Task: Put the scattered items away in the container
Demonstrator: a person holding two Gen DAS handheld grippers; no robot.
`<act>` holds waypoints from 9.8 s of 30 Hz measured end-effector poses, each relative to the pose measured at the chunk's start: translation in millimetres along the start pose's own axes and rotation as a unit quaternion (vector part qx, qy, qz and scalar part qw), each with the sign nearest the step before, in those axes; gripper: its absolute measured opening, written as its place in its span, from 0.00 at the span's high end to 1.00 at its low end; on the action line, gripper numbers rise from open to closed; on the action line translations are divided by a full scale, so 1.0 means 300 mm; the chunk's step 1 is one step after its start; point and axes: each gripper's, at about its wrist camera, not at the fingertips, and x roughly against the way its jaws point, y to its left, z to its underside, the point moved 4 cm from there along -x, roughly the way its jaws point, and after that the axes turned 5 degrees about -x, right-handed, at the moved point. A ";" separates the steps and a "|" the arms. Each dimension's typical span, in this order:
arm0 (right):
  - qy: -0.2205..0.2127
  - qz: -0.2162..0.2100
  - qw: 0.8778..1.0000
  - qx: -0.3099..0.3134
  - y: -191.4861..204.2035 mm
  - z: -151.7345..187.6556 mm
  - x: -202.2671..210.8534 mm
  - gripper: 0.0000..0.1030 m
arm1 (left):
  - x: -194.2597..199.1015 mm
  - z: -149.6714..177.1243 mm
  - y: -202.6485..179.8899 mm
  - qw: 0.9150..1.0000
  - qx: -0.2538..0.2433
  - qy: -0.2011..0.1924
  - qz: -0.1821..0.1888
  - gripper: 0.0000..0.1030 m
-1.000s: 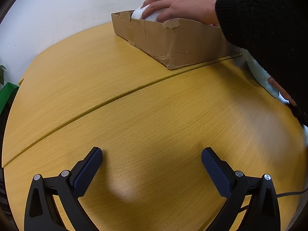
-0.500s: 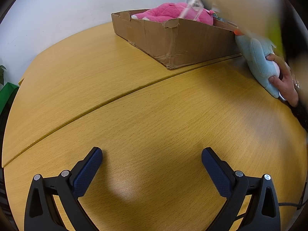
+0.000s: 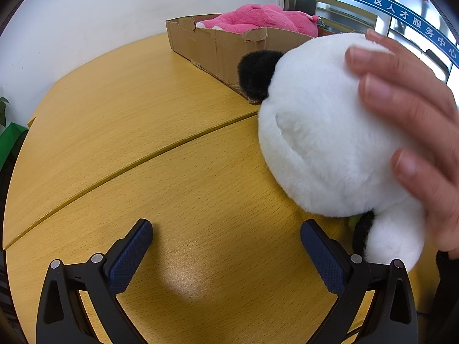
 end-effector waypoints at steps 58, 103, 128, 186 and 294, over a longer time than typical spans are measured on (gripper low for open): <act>0.001 0.000 1.000 0.000 0.002 -0.020 -0.006 0.00 | -0.006 0.006 -0.011 1.000 0.000 0.000 0.000 0.00; 0.001 0.000 1.000 0.000 -0.002 -0.026 -0.011 0.00 | -0.012 0.009 -0.018 1.000 0.000 0.000 0.000 0.00; 0.001 0.000 1.000 0.000 -0.004 -0.029 -0.014 0.00 | -0.009 0.013 -0.024 1.000 0.001 0.000 0.000 0.00; -0.002 0.060 0.995 -0.082 0.196 0.038 0.030 0.00 | -0.004 0.020 -0.038 1.000 0.003 0.000 0.000 0.00; -0.206 0.142 0.929 -0.273 0.466 -0.406 0.391 0.00 | 0.271 -0.540 -0.590 0.966 0.226 -0.119 -0.046 0.00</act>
